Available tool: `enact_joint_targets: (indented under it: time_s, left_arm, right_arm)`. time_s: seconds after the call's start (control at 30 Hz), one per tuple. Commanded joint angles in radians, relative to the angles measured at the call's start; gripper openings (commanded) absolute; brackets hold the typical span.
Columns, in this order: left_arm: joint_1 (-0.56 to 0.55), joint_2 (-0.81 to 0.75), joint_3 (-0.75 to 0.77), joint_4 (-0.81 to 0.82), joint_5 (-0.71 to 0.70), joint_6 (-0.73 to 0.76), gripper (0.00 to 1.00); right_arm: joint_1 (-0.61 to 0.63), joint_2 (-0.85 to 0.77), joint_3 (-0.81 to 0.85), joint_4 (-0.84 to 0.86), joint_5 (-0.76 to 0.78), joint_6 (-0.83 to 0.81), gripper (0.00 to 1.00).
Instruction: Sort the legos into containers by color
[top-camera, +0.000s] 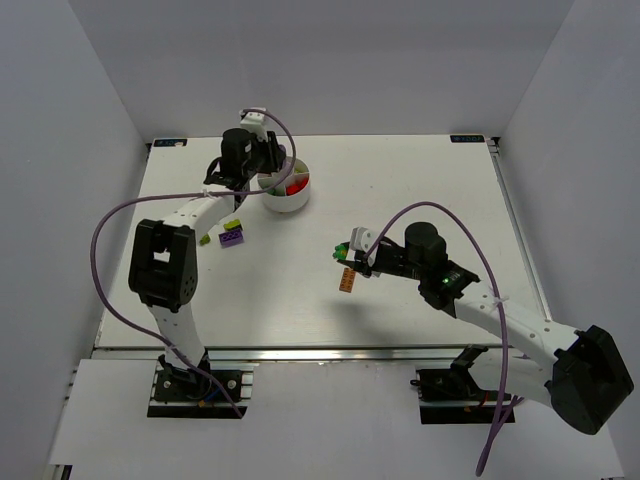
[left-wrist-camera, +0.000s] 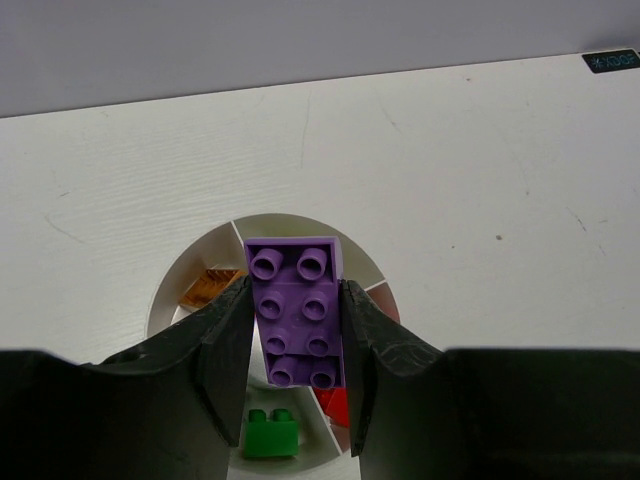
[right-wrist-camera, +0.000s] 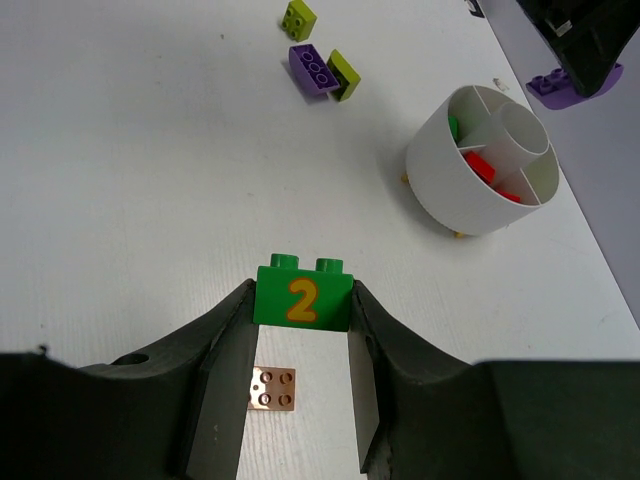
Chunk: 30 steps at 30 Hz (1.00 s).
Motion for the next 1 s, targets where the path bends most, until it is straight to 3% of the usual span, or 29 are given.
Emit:
enact_joint_targets:
  time_s: [0.0,0.33,0.63,0.97]
  left_arm:
    - [0.000,0.018,0.050,-0.008,0.004,0.012,0.06]
    - [0.000,0.073,0.095,-0.006,-0.009,0.001,0.17]
    - [-0.015,0.110,0.113,-0.017,-0.017,-0.011,0.35]
    - [-0.023,0.109,0.122,-0.032,-0.042,-0.004,0.46]
  right_arm:
    - [-0.001,-0.030,0.005,0.017,-0.018,0.013,0.00]
    - [-0.001,-0.035,0.006,0.013,-0.019,0.009,0.00]
    - [-0.003,-0.041,0.006,0.011,-0.024,0.007,0.00]
    - [-0.001,-0.044,0.008,0.005,-0.028,0.006,0.00]
